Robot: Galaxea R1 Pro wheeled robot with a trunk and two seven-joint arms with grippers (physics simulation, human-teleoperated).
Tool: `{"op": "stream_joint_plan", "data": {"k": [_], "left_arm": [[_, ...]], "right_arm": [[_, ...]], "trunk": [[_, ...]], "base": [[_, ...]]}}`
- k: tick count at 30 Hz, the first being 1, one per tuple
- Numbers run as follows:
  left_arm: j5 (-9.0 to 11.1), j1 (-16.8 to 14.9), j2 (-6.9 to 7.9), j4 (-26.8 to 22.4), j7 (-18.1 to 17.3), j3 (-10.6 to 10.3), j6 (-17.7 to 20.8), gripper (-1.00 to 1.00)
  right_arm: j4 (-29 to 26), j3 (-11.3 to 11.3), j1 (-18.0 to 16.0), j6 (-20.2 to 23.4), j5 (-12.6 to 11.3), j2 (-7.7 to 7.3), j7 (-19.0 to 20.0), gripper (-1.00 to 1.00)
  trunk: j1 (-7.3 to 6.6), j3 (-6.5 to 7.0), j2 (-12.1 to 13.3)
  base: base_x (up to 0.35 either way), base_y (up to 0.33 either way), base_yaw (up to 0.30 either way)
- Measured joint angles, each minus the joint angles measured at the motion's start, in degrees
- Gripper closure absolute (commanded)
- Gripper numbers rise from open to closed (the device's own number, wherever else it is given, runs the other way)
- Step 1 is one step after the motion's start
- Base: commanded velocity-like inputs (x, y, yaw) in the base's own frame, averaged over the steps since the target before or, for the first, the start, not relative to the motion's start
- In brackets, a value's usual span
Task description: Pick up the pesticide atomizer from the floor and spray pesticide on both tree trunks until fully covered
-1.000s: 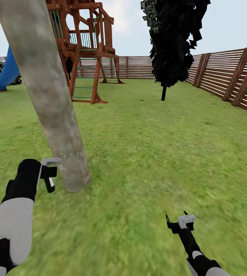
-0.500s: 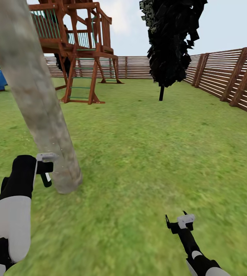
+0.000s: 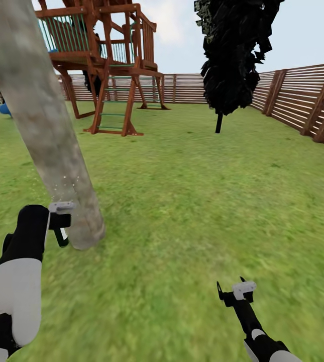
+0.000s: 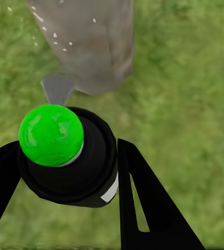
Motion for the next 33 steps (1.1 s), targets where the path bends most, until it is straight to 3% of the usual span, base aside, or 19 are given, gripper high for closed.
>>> {"op": "stream_joint_plan", "data": {"k": [19, 33], "left_arm": [[-0.2, 0.4, 0.05, 0.3, 0.4, 0.0, -0.2, 1.0], [-0.4, 2.5, 0.32, 1.1, 0.7, 0.2, -0.7, 1.0]], "right_arm": [[0.0, 0.0, 0.0, 0.0, 0.0, 0.0, 0.1, -1.0], [0.0, 0.0, 0.0, 0.0, 0.0, 0.0, 0.1, -1.0]], "trunk": [[-0.02, 0.0, 0.0], [-0.02, 0.0, 0.0]], "base": [[0.15, -0.251, 0.046], [0.213, -0.215, 0.225]]}}
